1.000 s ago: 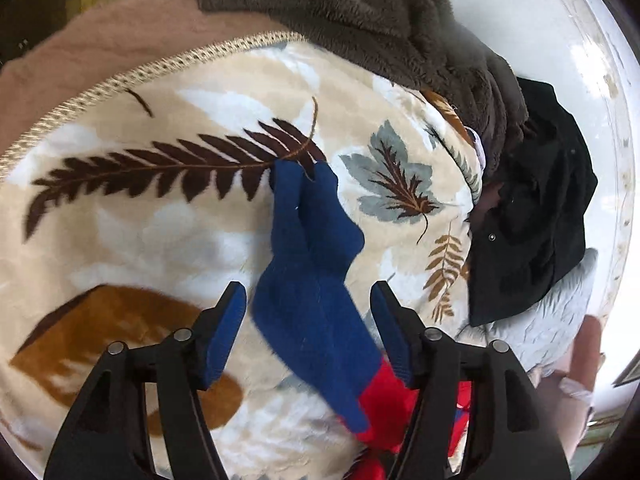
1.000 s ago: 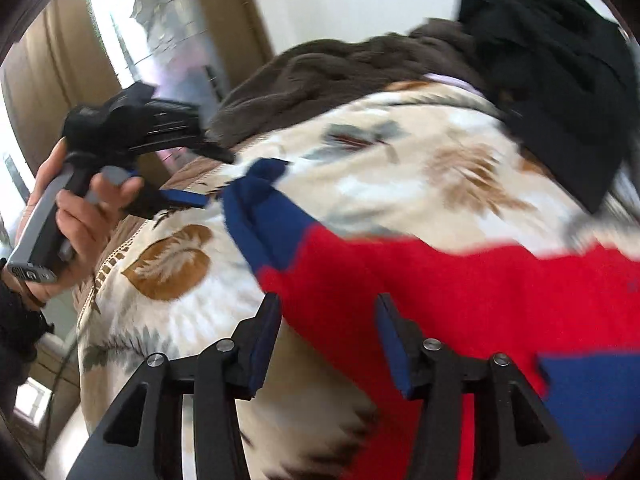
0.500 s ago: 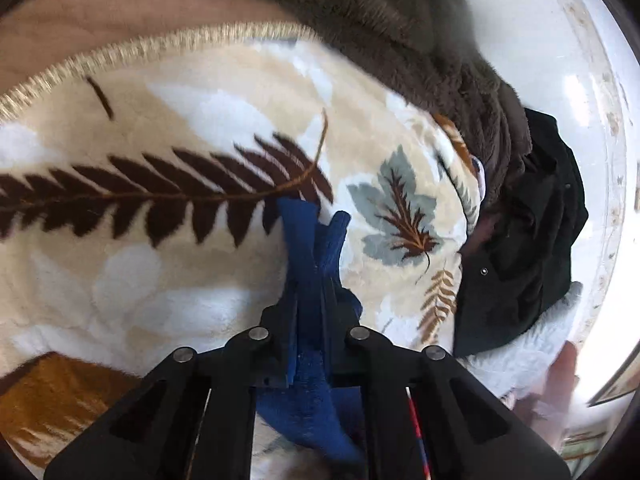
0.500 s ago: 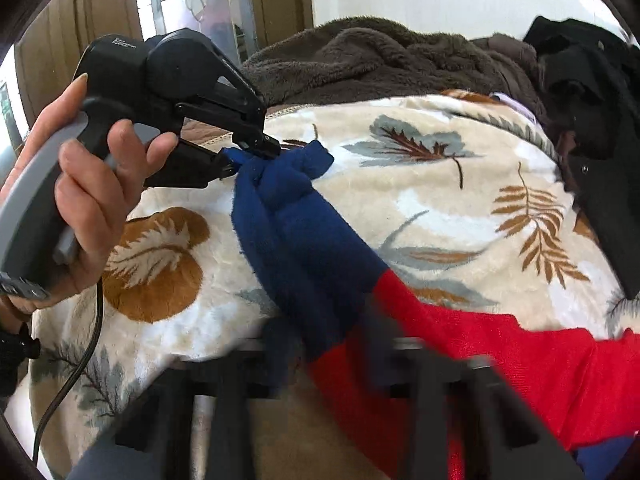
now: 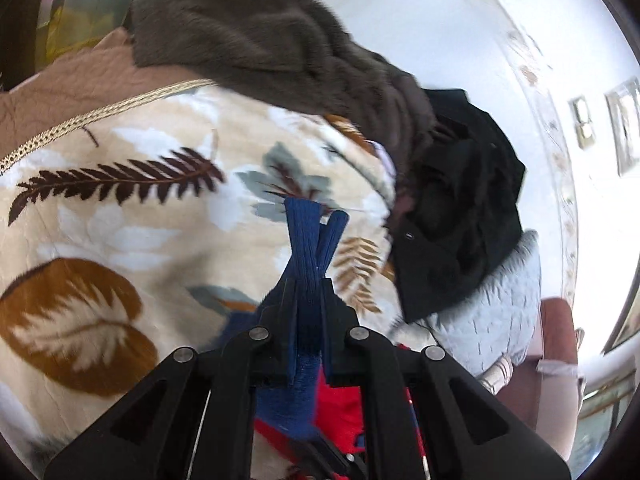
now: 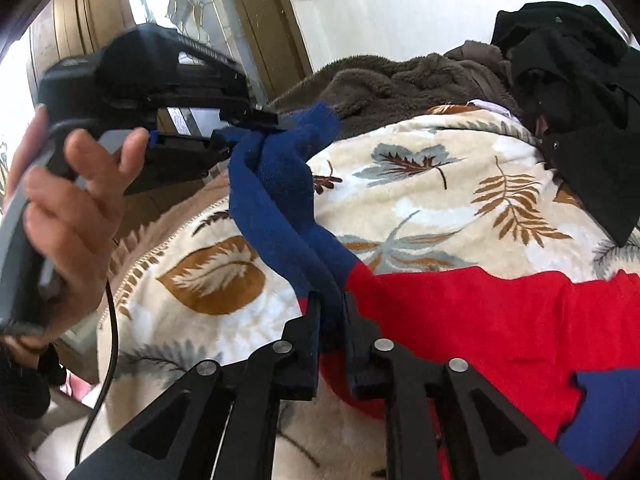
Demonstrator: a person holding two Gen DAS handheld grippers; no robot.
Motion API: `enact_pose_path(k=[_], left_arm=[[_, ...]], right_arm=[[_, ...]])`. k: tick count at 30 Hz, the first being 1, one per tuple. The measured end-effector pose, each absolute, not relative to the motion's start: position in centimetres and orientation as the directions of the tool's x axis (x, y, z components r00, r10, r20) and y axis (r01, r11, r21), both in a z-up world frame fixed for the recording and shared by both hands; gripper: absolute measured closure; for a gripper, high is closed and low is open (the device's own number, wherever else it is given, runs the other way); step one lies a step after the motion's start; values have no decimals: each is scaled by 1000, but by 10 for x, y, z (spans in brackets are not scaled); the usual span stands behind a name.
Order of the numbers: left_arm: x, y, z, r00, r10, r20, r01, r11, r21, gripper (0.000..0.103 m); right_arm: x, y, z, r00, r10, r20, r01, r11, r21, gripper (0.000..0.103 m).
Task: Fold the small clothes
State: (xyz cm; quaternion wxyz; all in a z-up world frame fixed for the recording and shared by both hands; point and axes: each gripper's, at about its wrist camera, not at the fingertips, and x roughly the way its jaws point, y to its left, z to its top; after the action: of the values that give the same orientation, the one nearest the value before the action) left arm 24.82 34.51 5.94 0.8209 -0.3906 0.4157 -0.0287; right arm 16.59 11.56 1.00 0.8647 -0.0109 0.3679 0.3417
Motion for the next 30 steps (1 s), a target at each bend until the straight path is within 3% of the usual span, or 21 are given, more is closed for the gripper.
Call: enact_pose_path(k=[2,4,7,10,15,23,30], left_arm=[[247,332,66,648,-389,-655,-264,692,-672,96],[245,321,70,643,-399,-654,-256,693,-674,96],[241,307,71,633,-406,-659,-255,695,-673,96],[238,291,70,624,-407,-667,-262,695,-670,96],[234,259,65,594,-429,-681,-273,689,-672,96],[222,161,90,536,-516,-669,-105,745,-658,96],[224,57,80,436,-603,-668,32,752,-658,96]], right_arm=[[164,113,16,506,599,-621,-596,763,250,53],[164,113,18,498,621,-605,-604,749,272,50],[163,112,17,496,638,-589,-613,738,283,58],[165,101,11,461,673,-578,-619,711,334,99],[161,58,12,477,706,-523,-581,700,415,99],[139,-56,17,575,682,-451,-424,720,549,99],[112,-145,7,632,596,-496,-258,765,590,99]])
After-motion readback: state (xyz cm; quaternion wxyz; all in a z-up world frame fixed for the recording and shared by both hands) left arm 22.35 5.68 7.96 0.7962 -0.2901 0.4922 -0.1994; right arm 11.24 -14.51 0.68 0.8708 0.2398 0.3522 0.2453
